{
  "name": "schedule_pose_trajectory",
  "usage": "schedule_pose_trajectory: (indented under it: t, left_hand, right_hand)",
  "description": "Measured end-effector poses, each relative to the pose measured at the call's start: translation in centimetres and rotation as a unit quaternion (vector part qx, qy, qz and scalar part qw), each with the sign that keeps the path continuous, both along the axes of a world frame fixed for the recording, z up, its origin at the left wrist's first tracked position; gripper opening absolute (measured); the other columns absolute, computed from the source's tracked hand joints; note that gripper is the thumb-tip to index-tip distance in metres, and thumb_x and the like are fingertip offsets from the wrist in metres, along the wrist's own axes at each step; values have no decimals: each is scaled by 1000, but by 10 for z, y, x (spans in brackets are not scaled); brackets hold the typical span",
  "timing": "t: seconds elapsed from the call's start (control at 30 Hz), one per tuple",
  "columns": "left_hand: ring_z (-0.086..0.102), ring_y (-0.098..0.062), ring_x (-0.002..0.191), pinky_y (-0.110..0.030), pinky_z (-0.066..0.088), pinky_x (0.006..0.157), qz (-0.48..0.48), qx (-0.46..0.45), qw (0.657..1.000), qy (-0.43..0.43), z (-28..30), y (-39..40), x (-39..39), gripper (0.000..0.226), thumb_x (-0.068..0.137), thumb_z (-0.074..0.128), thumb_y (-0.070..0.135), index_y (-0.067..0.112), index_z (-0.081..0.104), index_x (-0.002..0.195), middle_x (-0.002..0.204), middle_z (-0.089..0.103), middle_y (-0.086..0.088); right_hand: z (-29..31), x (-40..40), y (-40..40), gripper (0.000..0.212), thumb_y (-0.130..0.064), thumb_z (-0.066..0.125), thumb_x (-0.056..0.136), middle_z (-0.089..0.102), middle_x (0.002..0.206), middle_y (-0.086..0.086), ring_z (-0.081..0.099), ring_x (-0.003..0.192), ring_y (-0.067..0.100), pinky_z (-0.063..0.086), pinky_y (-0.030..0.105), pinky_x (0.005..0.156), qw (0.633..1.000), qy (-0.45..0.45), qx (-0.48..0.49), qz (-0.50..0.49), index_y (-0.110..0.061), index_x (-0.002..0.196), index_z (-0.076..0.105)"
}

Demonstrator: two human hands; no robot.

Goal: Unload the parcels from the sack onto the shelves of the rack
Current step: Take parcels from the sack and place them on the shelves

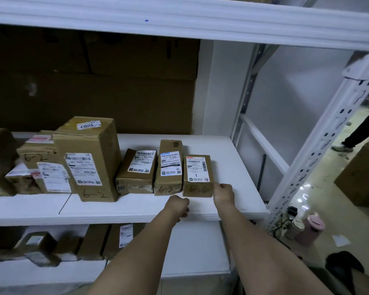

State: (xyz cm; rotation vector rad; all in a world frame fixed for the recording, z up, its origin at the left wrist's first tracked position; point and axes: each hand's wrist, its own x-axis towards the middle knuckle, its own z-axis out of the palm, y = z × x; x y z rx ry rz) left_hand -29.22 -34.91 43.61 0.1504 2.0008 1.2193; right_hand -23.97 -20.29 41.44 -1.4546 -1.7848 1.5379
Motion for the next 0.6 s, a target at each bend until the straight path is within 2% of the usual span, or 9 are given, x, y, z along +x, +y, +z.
schedule_pose_trajectory:
  t: [0.1, 0.2, 0.3, 0.43, 0.53, 0.6]
  left_hand:
    - [57, -17, 66, -26, 36, 63, -18, -7, 1000, 2, -5, -3, 12, 18, 94, 46, 18, 5, 56, 99, 87, 61, -8]
    - [55, -18, 62, -25, 34, 58, -39, -15, 999, 0, -10, 1, 33, 15, 94, 46, 17, 5, 54, 91, 83, 60, -10]
    - [54, -17, 61, -25, 33, 57, -72, -20, 997, -3, -13, 11, 58, 13, 95, 44, 15, 5, 52, 92, 85, 59, -11]
    - [54, -19, 68, -25, 34, 58, -103, -5, 995, -7, -14, 32, 87, 21, 96, 44, 18, 3, 55, 106, 92, 59, -13]
    - [52, -21, 71, -24, 35, 54, -123, -4, 992, -15, -13, 55, 118, 21, 98, 43, 20, 3, 54, 105, 95, 57, -14]
    - [51, -19, 70, -24, 34, 53, -139, 0, 990, -12, -14, 72, 139, 18, 98, 44, 20, 4, 53, 99, 94, 55, -13]
  right_hand:
    - [-6, 24, -14, 13, -23, 46, 94, 54, 89, 8, 50, 81, 27, 36, 29, 71, 1000, 0, 18, -20, -11, 92, 51]
    - [-18, 55, -24, 17, -23, 47, 91, 57, 79, 8, 52, 76, 29, 38, 30, 66, 999, 5, -5, -38, -14, 76, 49]
    - [-27, 85, -20, 23, -18, 47, 93, 56, 76, 12, 53, 71, 28, 41, 32, 62, 998, -27, -26, -46, -10, 71, 49]
    - [-32, 121, -7, 27, -36, 51, 88, 60, 91, 15, 59, 89, 32, 45, 40, 78, 996, -16, -47, -73, -11, 87, 61]
    - [-34, 154, 11, 25, -31, 53, 87, 60, 77, 12, 59, 79, 31, 49, 39, 75, 992, -6, -81, -96, -10, 74, 57]
    - [-41, 178, 27, 19, -26, 53, 85, 60, 77, 14, 61, 81, 34, 52, 42, 77, 990, -13, -96, -105, -14, 70, 53]
